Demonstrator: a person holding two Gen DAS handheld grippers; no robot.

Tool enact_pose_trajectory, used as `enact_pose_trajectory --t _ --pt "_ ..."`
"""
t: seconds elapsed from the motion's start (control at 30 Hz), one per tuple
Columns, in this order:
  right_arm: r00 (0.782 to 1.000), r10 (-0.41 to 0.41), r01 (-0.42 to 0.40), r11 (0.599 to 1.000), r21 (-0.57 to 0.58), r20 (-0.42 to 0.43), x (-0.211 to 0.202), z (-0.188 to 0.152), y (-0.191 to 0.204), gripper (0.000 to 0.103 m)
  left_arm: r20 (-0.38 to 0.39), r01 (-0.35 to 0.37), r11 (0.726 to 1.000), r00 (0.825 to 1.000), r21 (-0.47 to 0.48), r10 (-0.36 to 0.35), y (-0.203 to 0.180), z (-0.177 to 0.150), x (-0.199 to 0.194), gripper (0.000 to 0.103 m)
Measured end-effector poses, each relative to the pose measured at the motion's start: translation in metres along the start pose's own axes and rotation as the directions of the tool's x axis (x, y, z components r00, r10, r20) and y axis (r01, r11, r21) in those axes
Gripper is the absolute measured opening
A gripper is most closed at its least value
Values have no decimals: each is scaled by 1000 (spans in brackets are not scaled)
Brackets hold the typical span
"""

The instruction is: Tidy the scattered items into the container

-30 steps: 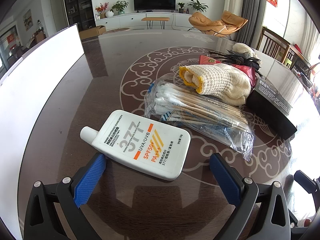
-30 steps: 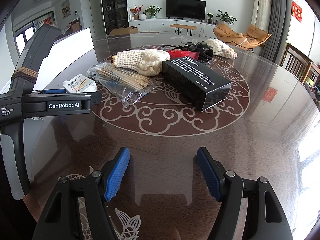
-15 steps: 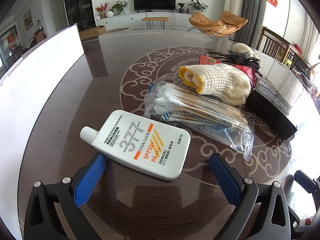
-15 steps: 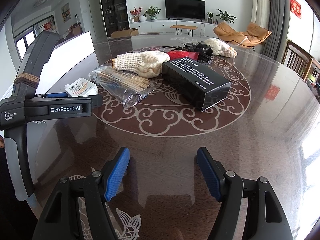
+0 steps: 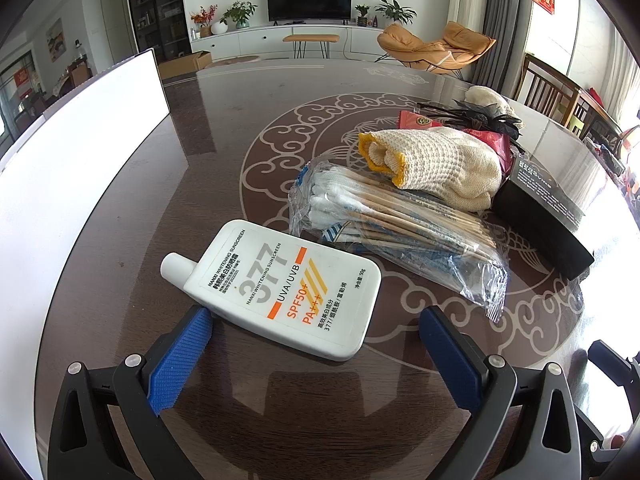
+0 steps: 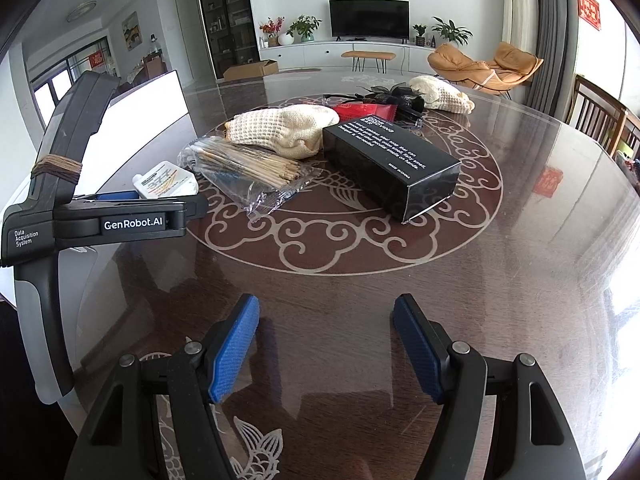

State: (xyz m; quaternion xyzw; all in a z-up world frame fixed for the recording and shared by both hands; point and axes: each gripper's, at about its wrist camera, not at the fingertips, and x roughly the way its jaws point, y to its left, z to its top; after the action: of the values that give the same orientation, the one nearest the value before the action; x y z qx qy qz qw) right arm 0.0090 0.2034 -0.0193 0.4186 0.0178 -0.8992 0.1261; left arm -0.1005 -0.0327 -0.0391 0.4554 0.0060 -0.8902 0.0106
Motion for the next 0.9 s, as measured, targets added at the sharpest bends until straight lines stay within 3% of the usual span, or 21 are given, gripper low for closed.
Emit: enact_pose_trajectory --t 0.6,0.8,0.9 --pt "1000 0 0 1000 2 1 0 0 0 71 0 0 1000 1000 1 0 0 0 0 103" --pt "998 -67 66 996 -54 -16 3 0 10 71 0 0 1000 1000 1 0 0 0 0 103" --pt "998 -62 61 997 -44 -17 3 0 7 71 0 0 1000 1000 1 0 0 0 0 103"
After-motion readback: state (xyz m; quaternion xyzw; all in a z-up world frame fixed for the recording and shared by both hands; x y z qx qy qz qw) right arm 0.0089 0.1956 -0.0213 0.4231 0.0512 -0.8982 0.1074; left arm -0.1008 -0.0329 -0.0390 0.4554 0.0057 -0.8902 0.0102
